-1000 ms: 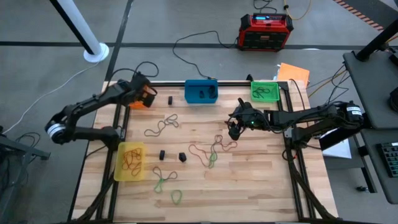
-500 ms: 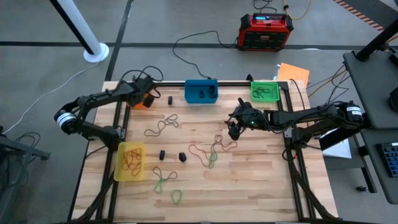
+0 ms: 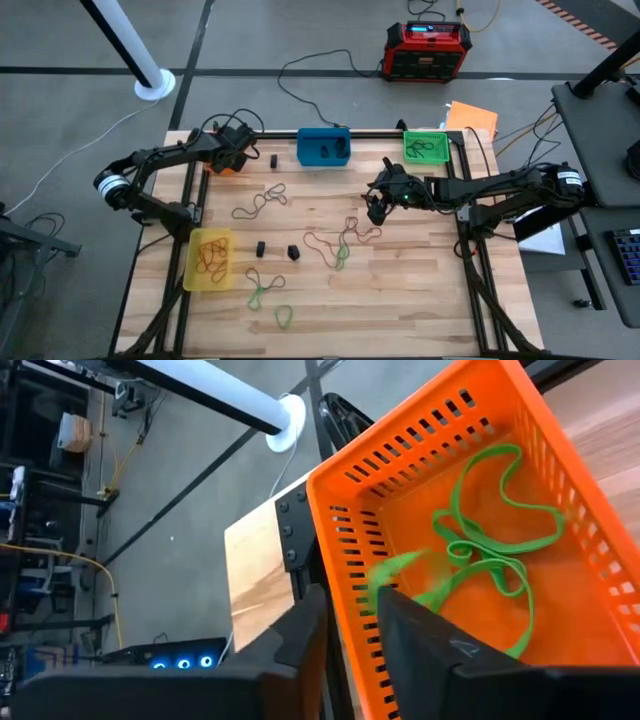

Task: Sort rubber bands into baskets
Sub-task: Put the green rubber band into the orange bin, then put the violet rubber band into the green bin

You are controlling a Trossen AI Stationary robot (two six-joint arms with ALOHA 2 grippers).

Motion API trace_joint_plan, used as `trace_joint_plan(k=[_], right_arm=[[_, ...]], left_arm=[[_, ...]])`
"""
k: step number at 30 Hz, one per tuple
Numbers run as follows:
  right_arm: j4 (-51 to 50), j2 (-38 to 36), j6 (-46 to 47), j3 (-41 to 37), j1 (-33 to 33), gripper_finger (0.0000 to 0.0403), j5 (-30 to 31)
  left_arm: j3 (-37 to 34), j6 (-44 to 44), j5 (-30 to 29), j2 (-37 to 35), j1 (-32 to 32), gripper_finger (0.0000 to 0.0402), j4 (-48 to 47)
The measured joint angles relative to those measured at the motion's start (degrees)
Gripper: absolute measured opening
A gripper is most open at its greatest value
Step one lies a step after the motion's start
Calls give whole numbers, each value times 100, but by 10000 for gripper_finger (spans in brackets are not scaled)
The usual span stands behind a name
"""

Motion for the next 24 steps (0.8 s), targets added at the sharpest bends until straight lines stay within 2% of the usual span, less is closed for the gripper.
trace_joint_plan(k=[8,12,14,18,24], right_arm=[[0,0,0,0,0,183,0],[0,0,0,0,0,183,0],[0,0,-26,0,0,183,-2],[0,0,-35,0,0,183,-4],[2,0,9,0,0,183,-7]], left_arm=[[0,-15,-2,0,0,146,7],[0,-7,14,-16,-56,163,-9],[0,49,213,-79,-159,167,-65],[0,56,610,-334,-600,168,-66],[0,44,824,-904,-1650,168,-61]])
